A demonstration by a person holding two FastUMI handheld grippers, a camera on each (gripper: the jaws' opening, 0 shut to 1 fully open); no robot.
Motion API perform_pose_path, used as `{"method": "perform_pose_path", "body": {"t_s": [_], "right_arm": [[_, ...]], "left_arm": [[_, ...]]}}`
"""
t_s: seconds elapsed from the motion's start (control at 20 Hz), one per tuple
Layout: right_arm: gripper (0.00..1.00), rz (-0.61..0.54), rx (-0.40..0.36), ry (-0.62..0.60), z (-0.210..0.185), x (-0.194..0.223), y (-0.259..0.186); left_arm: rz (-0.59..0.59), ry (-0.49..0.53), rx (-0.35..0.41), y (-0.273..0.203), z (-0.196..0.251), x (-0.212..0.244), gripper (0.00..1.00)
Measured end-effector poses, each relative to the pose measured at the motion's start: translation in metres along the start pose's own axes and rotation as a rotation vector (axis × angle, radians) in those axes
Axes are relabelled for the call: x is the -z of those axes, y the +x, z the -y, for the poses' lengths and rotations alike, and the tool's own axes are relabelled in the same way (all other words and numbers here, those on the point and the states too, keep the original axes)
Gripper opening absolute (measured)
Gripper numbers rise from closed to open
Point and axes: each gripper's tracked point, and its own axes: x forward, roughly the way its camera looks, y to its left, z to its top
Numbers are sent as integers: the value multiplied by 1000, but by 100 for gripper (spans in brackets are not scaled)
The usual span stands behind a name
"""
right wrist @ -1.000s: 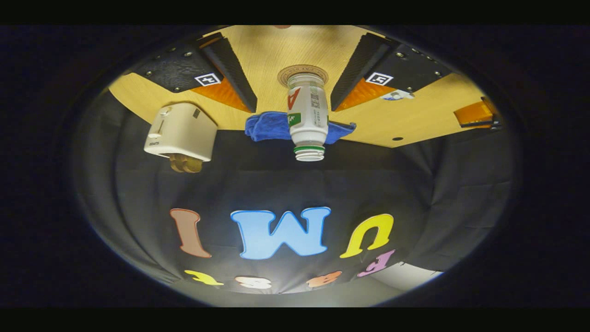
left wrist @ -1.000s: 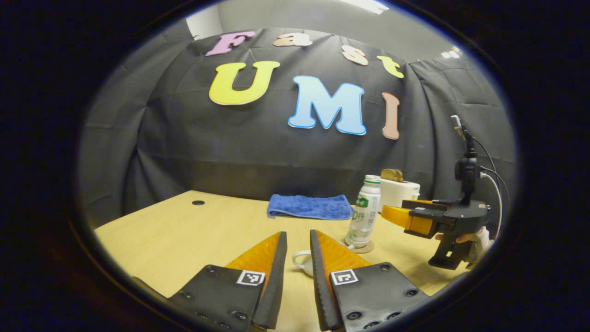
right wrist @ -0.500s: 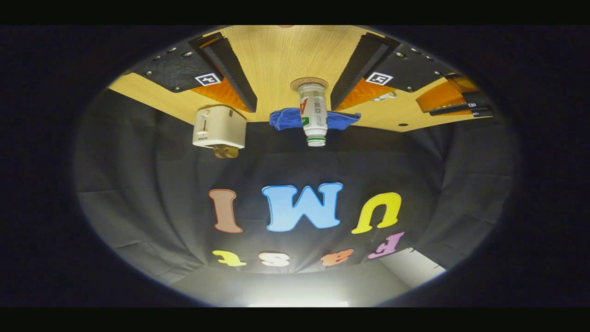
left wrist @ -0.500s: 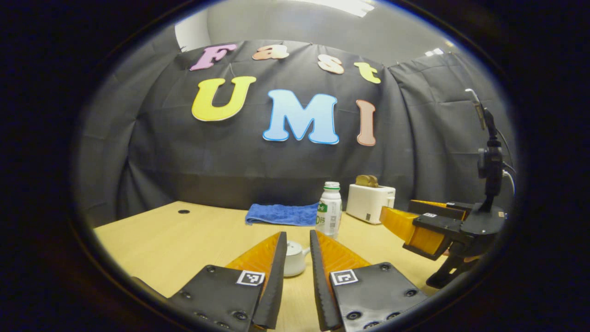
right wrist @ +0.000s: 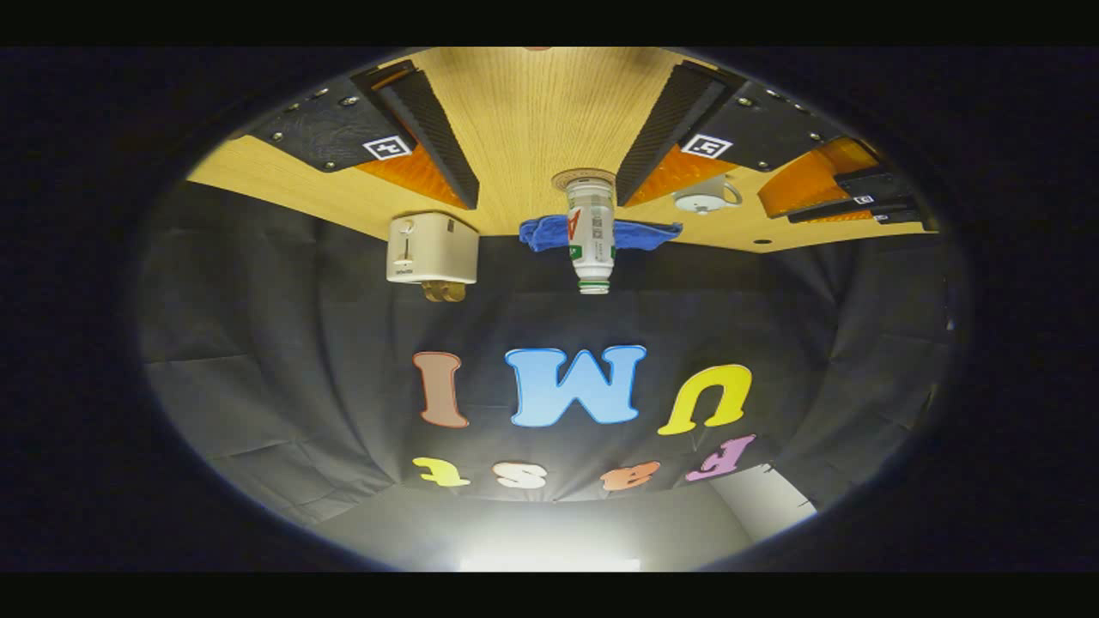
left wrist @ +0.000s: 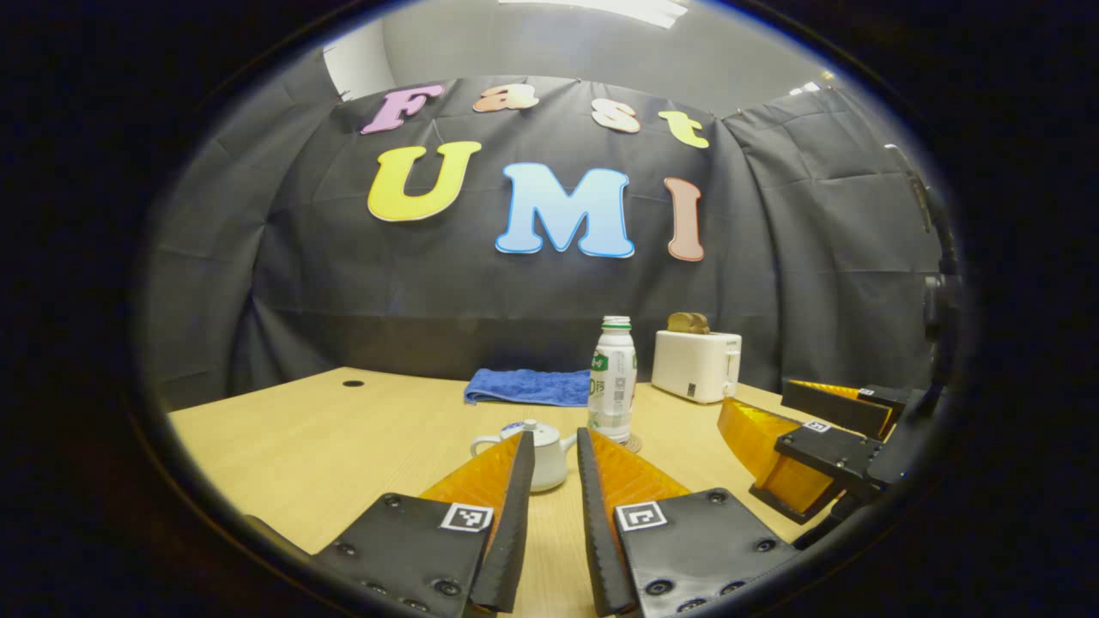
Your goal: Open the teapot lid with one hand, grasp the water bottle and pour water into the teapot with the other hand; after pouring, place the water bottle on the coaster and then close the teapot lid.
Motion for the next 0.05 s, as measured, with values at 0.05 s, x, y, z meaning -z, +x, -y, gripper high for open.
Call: {"method": "perform_pose_path", "body": {"t_s": [0.05], "right_arm": [[98, -5, -5, 0, -2, 4, 0]], "left_arm": [[0, 3, -6, 2, -1, 3, 42]]}}
